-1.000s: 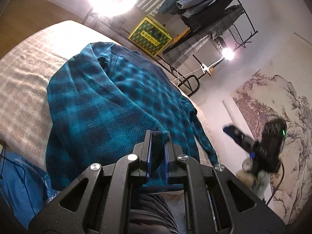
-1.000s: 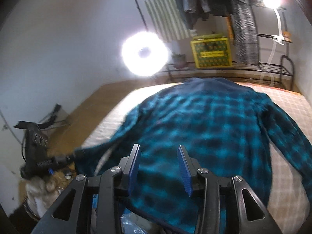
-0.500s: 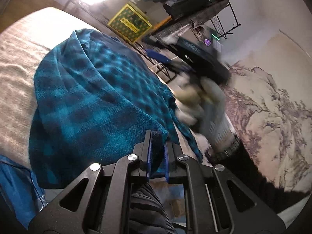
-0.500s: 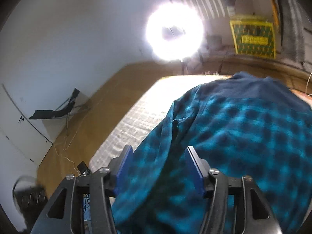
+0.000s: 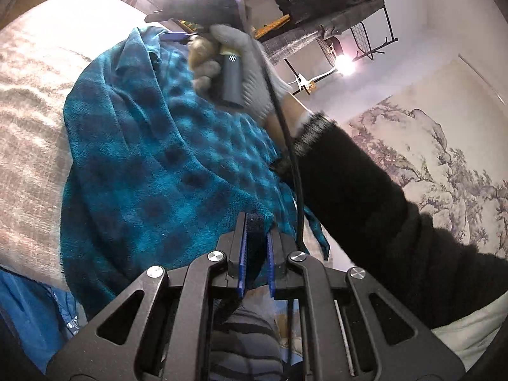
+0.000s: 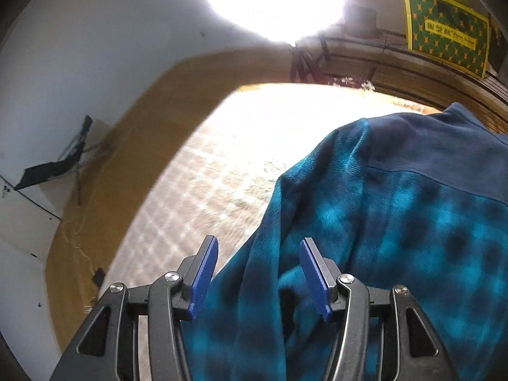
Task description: Fold large clothes
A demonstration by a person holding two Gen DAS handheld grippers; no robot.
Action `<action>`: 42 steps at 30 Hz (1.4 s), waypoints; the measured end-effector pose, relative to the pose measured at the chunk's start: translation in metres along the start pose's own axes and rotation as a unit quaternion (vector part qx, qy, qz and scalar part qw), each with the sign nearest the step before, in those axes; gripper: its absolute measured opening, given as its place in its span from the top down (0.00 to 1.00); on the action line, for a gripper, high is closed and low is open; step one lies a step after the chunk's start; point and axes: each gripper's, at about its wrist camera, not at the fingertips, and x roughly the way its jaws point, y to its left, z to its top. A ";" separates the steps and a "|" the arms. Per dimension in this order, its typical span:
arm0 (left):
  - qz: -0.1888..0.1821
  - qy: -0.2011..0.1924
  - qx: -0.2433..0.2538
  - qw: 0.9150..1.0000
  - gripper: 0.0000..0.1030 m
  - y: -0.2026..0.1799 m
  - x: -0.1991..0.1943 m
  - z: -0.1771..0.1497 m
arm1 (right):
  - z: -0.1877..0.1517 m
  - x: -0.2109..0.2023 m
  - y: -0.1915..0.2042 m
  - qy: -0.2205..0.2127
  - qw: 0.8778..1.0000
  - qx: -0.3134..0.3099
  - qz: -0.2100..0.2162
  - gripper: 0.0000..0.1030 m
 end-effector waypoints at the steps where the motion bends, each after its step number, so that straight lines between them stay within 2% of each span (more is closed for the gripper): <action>1: -0.002 0.002 0.002 1.000 0.92 0.000 0.000 -0.001 | 0.003 0.009 0.000 0.006 1.000 -0.001 -0.008 0.45; 2: -0.001 0.005 0.007 1.000 0.92 -0.002 0.000 -0.003 | 0.008 0.026 0.000 0.019 0.999 -0.001 -0.028 0.45; 5: 0.005 0.015 0.027 1.000 0.92 -0.007 0.003 -0.007 | 0.011 0.039 -0.005 0.028 0.999 0.003 -0.042 0.47; 7: 0.007 0.024 0.034 0.999 0.92 -0.008 0.006 -0.011 | 0.013 0.047 -0.009 0.032 0.999 0.014 -0.027 0.65; 9: 0.012 0.033 0.043 0.998 0.92 -0.008 0.009 -0.014 | 0.014 0.051 -0.013 0.035 0.999 0.027 0.005 0.94; 10: 0.017 0.037 0.048 0.998 0.92 -0.008 0.009 -0.017 | 0.017 0.052 -0.015 0.031 0.999 0.032 0.016 0.98; 16: 0.036 0.055 0.086 0.994 0.92 -0.022 0.007 -0.030 | 0.025 0.012 -0.024 -0.013 0.999 0.048 0.022 1.00; 18: 0.048 0.061 0.105 0.992 0.92 -0.028 0.008 -0.035 | 0.021 -0.029 -0.052 -0.049 0.995 0.076 0.033 1.00; 20: 0.060 0.068 0.125 0.988 0.92 -0.035 0.009 -0.043 | 0.019 -0.036 -0.060 -0.058 0.994 0.081 0.031 1.00; 21: 0.065 0.072 0.133 0.986 0.92 -0.037 0.010 -0.047 | 0.007 -0.060 -0.086 -0.079 0.992 0.098 0.025 1.00; 22: 0.072 0.076 0.142 0.984 0.92 -0.039 0.011 -0.051 | 0.007 -0.060 -0.086 -0.079 0.992 0.098 0.025 1.00; 23: 0.078 0.080 0.149 0.982 0.92 -0.040 0.013 -0.055 | -0.010 -0.074 -0.115 -0.086 0.989 0.122 0.011 1.00; 24: 0.083 0.084 0.153 0.981 0.92 -0.040 0.015 -0.059 | -0.010 -0.074 -0.115 -0.086 0.989 0.122 0.011 1.00; 25: 0.087 0.090 0.157 0.980 0.92 -0.040 0.018 -0.063 | -0.023 -0.077 -0.132 -0.078 0.988 0.134 0.000 1.00; 29: 0.117 0.102 0.172 0.973 0.92 -0.036 0.023 -0.073 | -0.050 -0.071 -0.163 -0.037 0.988 0.145 -0.036 0.93; 30: 0.125 0.103 0.175 0.971 0.92 -0.036 0.023 -0.075 | -0.057 -0.070 -0.166 -0.020 0.987 0.134 -0.083 0.85; 31: 0.132 0.104 0.175 0.970 0.92 -0.036 0.021 -0.078 | -0.057 -0.070 -0.166 -0.020 0.987 0.134 -0.083 0.76; 32: 0.137 0.103 0.175 0.970 0.92 -0.035 0.019 -0.079 | -0.057 -0.073 -0.166 -0.016 0.986 0.126 -0.108 0.63; 33: 0.141 0.102 0.174 0.969 0.90 -0.034 0.017 -0.080 | -0.056 -0.077 -0.163 -0.020 0.985 0.120 -0.123 0.63; 34: 0.146 0.101 0.172 0.969 0.85 -0.033 0.014 -0.081 | -0.054 -0.082 -0.159 -0.026 0.986 0.116 -0.119 0.63; 37: 0.149 0.095 0.160 0.971 0.75 -0.024 0.001 -0.088 | -0.042 -0.097 -0.133 -0.040 0.993 0.086 -0.075 0.60; 39: 0.152 0.085 0.151 0.973 0.75 -0.022 -0.007 -0.088 | -0.033 -0.098 -0.104 -0.039 0.997 0.042 -0.061 0.48; 42: 0.150 0.066 0.128 0.978 0.75 -0.018 -0.022 -0.083 | -0.020 -0.086 -0.056 -0.030 0.998 -0.018 -0.042 0.43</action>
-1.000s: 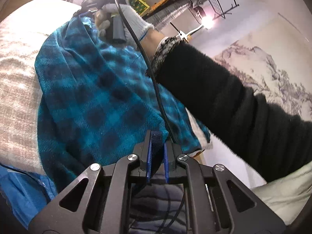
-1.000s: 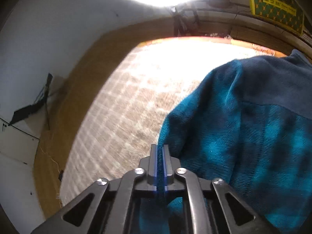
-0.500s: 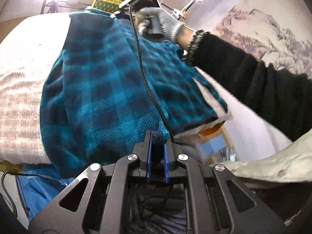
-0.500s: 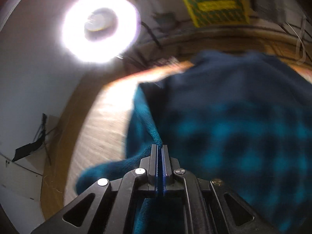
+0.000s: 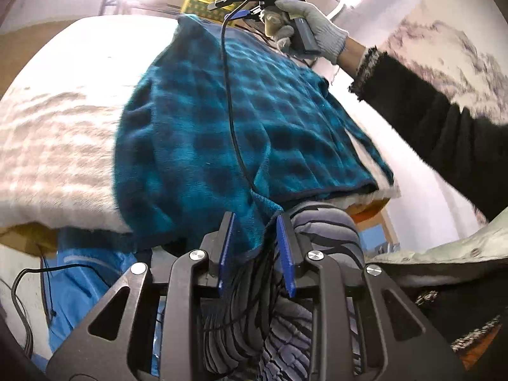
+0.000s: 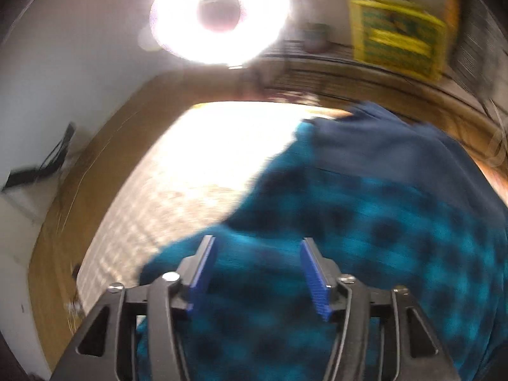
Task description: Fold large clothes
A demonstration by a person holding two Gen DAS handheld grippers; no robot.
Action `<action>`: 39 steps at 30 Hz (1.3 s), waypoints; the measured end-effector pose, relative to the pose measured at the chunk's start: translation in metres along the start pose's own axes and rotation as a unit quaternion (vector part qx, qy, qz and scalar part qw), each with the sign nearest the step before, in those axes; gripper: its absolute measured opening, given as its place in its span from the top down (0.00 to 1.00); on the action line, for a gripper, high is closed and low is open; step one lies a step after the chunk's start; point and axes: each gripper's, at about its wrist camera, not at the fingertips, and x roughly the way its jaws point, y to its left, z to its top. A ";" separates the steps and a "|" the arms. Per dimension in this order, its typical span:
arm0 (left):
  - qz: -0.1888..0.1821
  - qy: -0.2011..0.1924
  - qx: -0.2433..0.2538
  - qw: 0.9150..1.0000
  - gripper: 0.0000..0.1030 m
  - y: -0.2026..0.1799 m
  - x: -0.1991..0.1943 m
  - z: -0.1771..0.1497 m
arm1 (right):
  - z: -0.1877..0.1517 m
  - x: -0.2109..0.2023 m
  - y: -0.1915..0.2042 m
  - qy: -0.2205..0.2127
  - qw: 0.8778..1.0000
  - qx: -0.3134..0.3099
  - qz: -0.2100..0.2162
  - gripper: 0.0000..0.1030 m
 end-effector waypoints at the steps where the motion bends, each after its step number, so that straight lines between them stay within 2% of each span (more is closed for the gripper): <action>1: 0.005 -0.009 -0.008 1.000 0.75 0.006 -0.007 -0.001 | 0.002 0.005 0.012 0.004 1.000 -0.014 0.004 0.43; 4: 0.025 -0.030 -0.034 0.999 0.75 0.025 -0.018 0.002 | 0.012 0.034 0.052 0.026 0.998 -0.057 0.003 0.43; 8: 0.038 -0.049 -0.075 0.995 0.75 0.056 -0.016 0.009 | 0.012 0.077 0.089 0.077 0.989 -0.125 -0.030 0.43; 10: 0.040 -0.052 -0.085 0.994 0.75 0.067 -0.007 0.013 | 0.001 0.091 0.094 0.109 0.979 -0.162 -0.061 0.46; 11: 0.039 -0.053 -0.089 0.994 0.75 0.072 -0.002 0.014 | -0.010 0.095 0.092 0.133 0.970 -0.188 -0.082 0.48; 12: 0.037 -0.052 -0.093 0.994 0.75 0.077 0.004 0.015 | -0.010 0.095 0.092 0.133 0.970 -0.188 -0.082 0.48; 19: 0.017 -0.033 -0.103 0.994 0.75 0.090 0.037 0.015 | -0.032 0.078 0.067 0.180 0.949 -0.232 -0.116 0.48; 23: 0.015 -0.031 -0.106 0.994 0.74 0.094 0.044 0.014 | -0.044 0.074 0.070 0.204 0.936 -0.264 -0.113 0.55; 24: 0.016 -0.031 -0.108 0.994 0.74 0.096 0.045 0.013 | -0.048 0.075 0.072 0.209 0.930 -0.279 -0.119 0.55; 26: 0.016 -0.031 -0.110 0.993 0.74 0.097 0.046 0.013 | -0.054 0.080 0.072 0.212 0.912 -0.308 -0.167 0.55; 27: 0.016 -0.030 -0.110 0.993 0.74 0.098 0.047 0.013 | -0.054 0.080 0.072 0.212 0.912 -0.308 -0.167 0.55; 29: 0.018 -0.029 -0.107 0.994 0.74 0.096 0.047 0.013 | -0.053 0.086 0.074 0.202 0.905 -0.320 -0.193 0.55; 32: 0.020 -0.028 -0.104 0.994 0.74 0.093 0.047 0.012 | -0.055 0.092 0.082 0.179 0.888 -0.358 -0.227 0.53; 35: 0.016 -0.027 -0.108 0.994 0.74 0.093 0.049 0.012 | -0.059 0.096 0.092 0.164 0.865 -0.403 -0.248 0.51; 37: 0.014 -0.026 -0.109 0.994 0.74 0.095 0.050 0.012 | -0.064 0.099 0.098 0.156 0.843 -0.443 -0.260 0.51; 38: 0.013 -0.025 -0.111 0.993 0.74 0.095 0.051 0.012 | -0.065 0.103 0.104 0.146 0.826 -0.469 -0.277 0.51; 39: 0.012 -0.025 -0.112 0.993 0.74 0.096 0.051 0.012 | -0.065 0.103 0.104 0.146 0.826 -0.469 -0.277 0.52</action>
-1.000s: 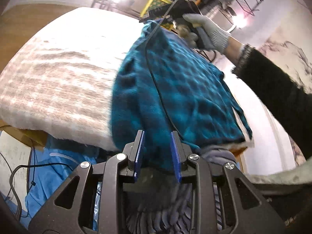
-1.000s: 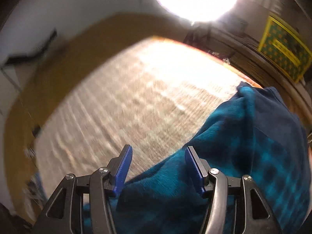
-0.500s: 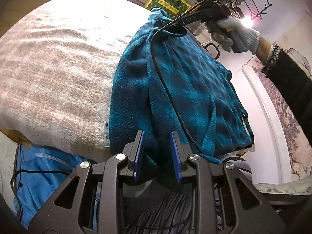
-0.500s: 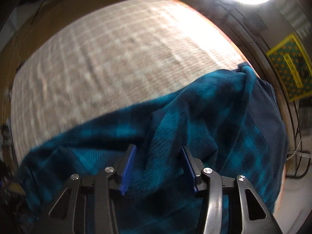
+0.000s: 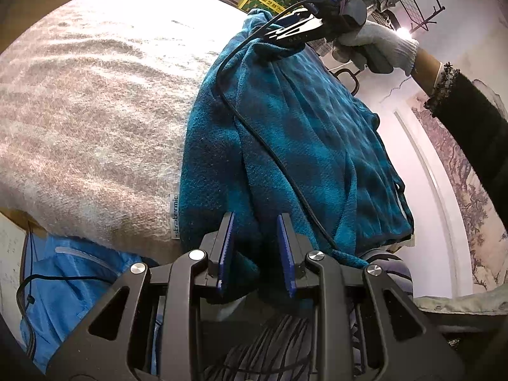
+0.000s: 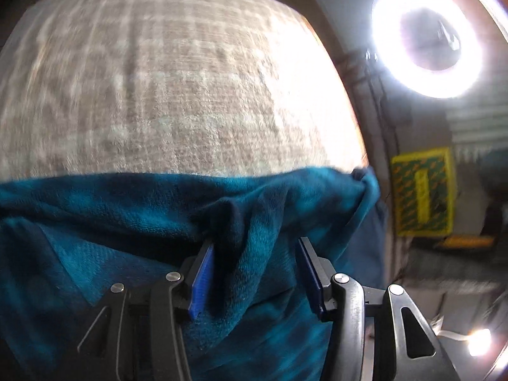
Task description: Fold large clothes
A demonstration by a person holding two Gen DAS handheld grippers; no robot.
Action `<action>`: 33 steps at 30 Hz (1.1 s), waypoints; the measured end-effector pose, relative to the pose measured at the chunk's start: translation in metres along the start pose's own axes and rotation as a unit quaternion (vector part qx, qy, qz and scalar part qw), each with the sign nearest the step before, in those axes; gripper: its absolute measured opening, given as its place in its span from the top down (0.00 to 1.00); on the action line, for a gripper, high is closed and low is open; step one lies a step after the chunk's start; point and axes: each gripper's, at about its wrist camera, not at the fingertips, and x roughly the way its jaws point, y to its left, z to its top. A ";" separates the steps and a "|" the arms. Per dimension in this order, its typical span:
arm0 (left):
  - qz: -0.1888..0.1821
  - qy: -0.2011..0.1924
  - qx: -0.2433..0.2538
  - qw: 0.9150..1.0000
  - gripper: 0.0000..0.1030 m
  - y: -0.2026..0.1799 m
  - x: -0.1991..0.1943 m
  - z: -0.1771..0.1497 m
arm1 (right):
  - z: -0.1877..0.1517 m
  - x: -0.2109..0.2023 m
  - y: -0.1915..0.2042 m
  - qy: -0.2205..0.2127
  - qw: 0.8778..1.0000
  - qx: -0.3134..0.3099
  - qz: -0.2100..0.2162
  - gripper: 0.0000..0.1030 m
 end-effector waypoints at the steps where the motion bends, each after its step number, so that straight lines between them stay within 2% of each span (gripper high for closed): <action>1: -0.001 0.000 0.000 1.000 0.74 0.000 0.001 0.000 | 0.001 0.000 0.001 0.000 1.000 -0.002 -0.011 0.56; 2: -0.001 0.000 0.000 1.000 0.74 0.000 0.001 0.001 | 0.005 0.002 -0.002 0.000 1.000 0.009 -0.014 0.69; 3: -0.002 0.000 -0.001 1.000 0.74 0.000 0.001 0.000 | 0.005 0.002 -0.002 0.000 1.000 0.009 -0.014 0.71; 5: -0.002 -0.001 0.000 1.000 0.74 0.000 0.000 0.000 | 0.011 0.002 -0.006 -0.011 1.000 0.023 -0.008 0.72; 7: -0.004 0.000 -0.002 1.000 0.74 0.001 -0.002 0.000 | 0.019 0.002 0.000 -0.028 1.000 -0.005 0.011 0.72; 9: -0.006 0.001 -0.004 1.000 0.74 0.002 -0.002 0.000 | 0.020 0.002 0.001 -0.027 0.999 -0.015 0.011 0.71; 13: -0.008 -0.003 -0.005 1.000 0.74 0.005 -0.005 0.000 | 0.025 0.007 0.015 0.008 0.999 -0.053 0.010 0.76; 16: -0.010 -0.003 -0.004 1.000 0.74 0.007 -0.006 0.000 | 0.017 0.012 0.023 0.038 0.995 -0.092 0.015 0.74; 18: -0.011 -0.003 -0.004 1.000 0.74 0.008 -0.007 0.000 | 0.016 0.014 0.023 0.044 0.995 -0.093 0.012 0.77; 19: -0.011 -0.003 -0.003 1.000 0.74 0.009 -0.008 0.000 | 0.014 0.016 0.020 0.045 0.995 -0.086 0.014 0.80; 20: -0.011 -0.004 -0.004 1.000 0.74 0.009 -0.008 0.000 | 0.016 0.012 0.016 0.034 0.997 -0.062 0.021 0.90; 21: -0.012 -0.005 -0.004 1.000 0.74 0.010 -0.009 0.000 | 0.016 0.012 0.016 0.034 0.997 -0.062 0.021 0.92; 24: -0.012 -0.012 -0.012 1.000 0.74 0.013 -0.016 -0.001 | 0.025 0.004 0.006 0.001 0.999 -0.031 0.017 0.94; 26: -0.013 -0.016 -0.018 1.000 0.74 0.015 -0.019 -0.001 | 0.033 0.000 -0.010 -0.025 0.999 0.019 0.011 0.95; 28: -0.014 -0.018 -0.021 1.000 0.74 0.015 -0.021 -0.001 | 0.050 -0.002 -0.030 -0.059 0.992 0.107 0.035 0.95; 33: -0.005 -0.021 -0.022 1.000 0.74 0.013 -0.024 -0.002 | 0.077 0.021 -0.018 -0.048 0.988 0.139 0.037 0.95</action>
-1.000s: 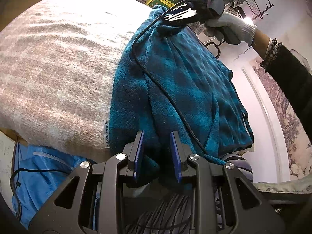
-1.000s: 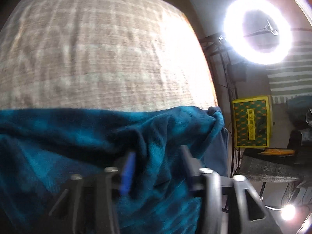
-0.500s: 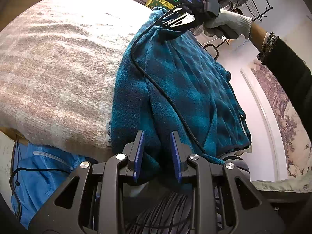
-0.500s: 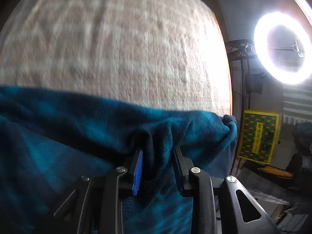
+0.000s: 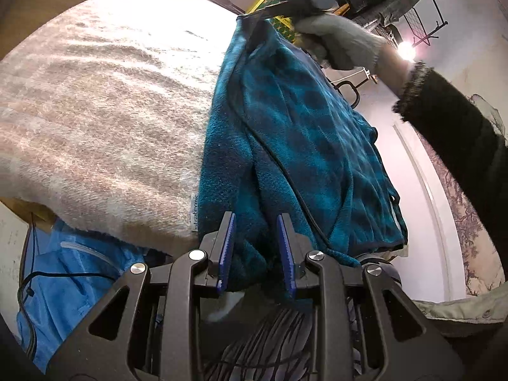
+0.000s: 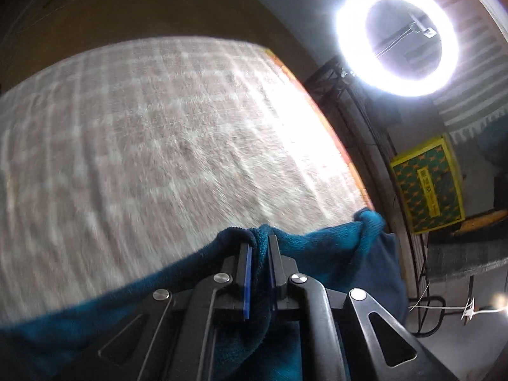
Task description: Fold large clothes
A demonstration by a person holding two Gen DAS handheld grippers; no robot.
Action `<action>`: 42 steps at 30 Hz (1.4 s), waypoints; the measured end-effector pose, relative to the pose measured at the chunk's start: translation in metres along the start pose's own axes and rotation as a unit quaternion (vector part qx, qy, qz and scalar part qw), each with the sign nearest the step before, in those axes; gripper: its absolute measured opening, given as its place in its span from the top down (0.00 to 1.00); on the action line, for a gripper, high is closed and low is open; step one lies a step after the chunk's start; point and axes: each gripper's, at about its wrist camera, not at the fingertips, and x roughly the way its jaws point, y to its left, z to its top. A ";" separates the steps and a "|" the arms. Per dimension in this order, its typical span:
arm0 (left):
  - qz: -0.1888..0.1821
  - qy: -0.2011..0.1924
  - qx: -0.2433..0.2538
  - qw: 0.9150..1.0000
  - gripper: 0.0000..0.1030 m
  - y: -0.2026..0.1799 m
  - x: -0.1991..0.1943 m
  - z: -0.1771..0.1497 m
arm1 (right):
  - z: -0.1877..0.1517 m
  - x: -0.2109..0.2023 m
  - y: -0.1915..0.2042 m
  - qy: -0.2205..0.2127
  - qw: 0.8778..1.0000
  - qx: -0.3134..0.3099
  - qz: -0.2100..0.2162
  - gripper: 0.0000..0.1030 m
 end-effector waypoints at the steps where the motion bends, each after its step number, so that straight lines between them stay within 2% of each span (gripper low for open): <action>1: 0.000 -0.002 -0.002 1.000 0.74 0.000 -0.001 0.000 | 0.004 0.008 0.006 0.006 1.000 0.009 0.000 0.95; 4: -0.001 -0.003 -0.009 1.000 0.74 -0.001 -0.003 -0.003 | 0.012 0.027 0.017 0.024 0.999 0.035 0.003 0.91; 7: 0.001 0.002 -0.004 1.000 0.69 -0.002 -0.005 -0.007 | 0.011 0.027 0.015 0.027 0.998 0.057 0.007 0.75; 9: -0.003 0.003 -0.002 1.000 0.67 -0.006 -0.005 -0.010 | 0.006 0.008 -0.007 0.010 0.996 0.084 0.025 0.46; 10: -0.003 0.004 0.000 1.000 0.66 -0.008 -0.006 -0.012 | 0.006 0.008 -0.007 0.010 0.996 0.084 0.025 0.39; 11: -0.003 0.006 0.001 1.000 0.65 -0.010 -0.005 -0.013 | 0.002 -0.005 -0.016 -0.007 0.995 0.094 0.027 0.31; 14: 0.001 0.010 0.002 1.000 0.57 -0.015 0.000 -0.018 | -0.008 -0.041 -0.041 -0.041 0.990 0.130 0.048 0.31; 17: 0.005 0.017 0.003 1.000 0.57 -0.016 0.006 -0.025 | -0.030 -0.084 -0.069 -0.073 0.982 0.164 0.064 0.31; 21: -0.008 0.020 -0.014 1.000 0.57 -0.016 0.011 -0.031 | -0.066 -0.139 -0.091 -0.108 0.971 0.197 0.086 0.31; 28: -0.030 0.030 -0.047 0.998 0.57 -0.016 0.020 -0.036 | -0.164 -0.237 -0.115 -0.165 0.947 0.252 0.111 0.30; 33: -0.040 0.029 -0.058 0.997 0.58 -0.023 0.028 -0.040 | -0.234 -0.272 -0.122 -0.184 0.930 0.294 0.122 0.28; 35: -0.036 0.025 -0.068 0.997 0.69 -0.023 0.028 -0.041 | -0.261 -0.273 -0.120 -0.177 0.926 0.307 0.128 0.28; 37: -0.032 0.021 -0.080 0.996 0.87 -0.019 0.027 -0.041 | -0.283 -0.266 -0.116 -0.164 0.922 0.319 0.142 0.28; 40: -0.026 0.011 -0.084 0.996 0.95 -0.019 0.021 -0.039 | -0.302 -0.248 -0.105 -0.145 0.919 0.329 0.161 0.28; 42: -0.025 -0.009 -0.075 0.997 0.98 -0.025 0.006 -0.034 | -0.310 -0.234 -0.094 -0.129 0.916 0.335 0.181 0.33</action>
